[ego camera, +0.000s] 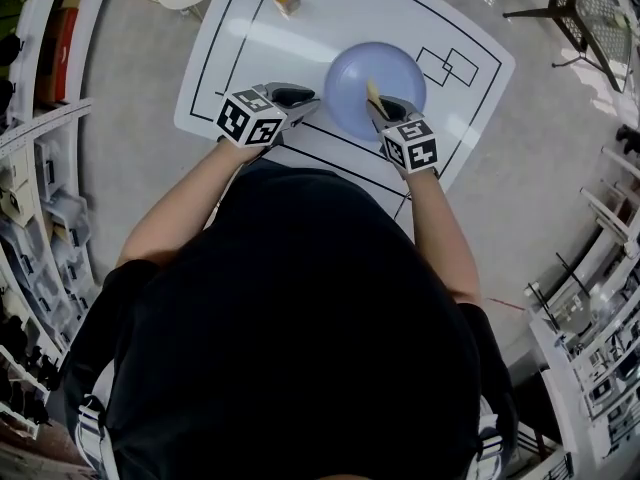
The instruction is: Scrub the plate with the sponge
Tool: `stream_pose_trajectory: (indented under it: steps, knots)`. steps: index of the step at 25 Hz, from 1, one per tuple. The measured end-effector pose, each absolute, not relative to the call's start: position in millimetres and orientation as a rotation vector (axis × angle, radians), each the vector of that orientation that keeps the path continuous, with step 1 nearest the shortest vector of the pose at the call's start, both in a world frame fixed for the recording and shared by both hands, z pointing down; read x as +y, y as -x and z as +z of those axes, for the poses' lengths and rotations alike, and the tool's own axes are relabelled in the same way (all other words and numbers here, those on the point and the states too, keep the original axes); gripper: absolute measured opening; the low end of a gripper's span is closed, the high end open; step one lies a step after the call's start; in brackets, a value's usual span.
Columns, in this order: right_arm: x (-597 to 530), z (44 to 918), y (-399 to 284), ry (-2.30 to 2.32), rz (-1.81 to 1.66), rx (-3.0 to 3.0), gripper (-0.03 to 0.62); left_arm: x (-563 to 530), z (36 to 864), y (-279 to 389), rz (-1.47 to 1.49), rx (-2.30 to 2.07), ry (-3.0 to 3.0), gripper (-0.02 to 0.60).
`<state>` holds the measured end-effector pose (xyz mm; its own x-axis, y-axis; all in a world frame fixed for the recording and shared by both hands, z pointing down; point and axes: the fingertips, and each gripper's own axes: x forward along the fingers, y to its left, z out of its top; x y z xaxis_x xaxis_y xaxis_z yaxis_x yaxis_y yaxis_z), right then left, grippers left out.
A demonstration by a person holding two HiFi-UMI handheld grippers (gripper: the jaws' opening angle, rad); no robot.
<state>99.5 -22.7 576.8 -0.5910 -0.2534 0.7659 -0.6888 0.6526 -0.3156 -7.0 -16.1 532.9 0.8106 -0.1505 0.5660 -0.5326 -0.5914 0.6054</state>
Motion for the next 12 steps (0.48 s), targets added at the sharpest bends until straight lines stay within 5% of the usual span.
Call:
stream_pose_trajectory:
  steps: [12]
  knots:
    - [-24.9,597.1,-61.3,-0.532,0.74,-2.163,0.034,-3.3,576.0,-3.5,0.699,-0.396,-2.078,0.115]
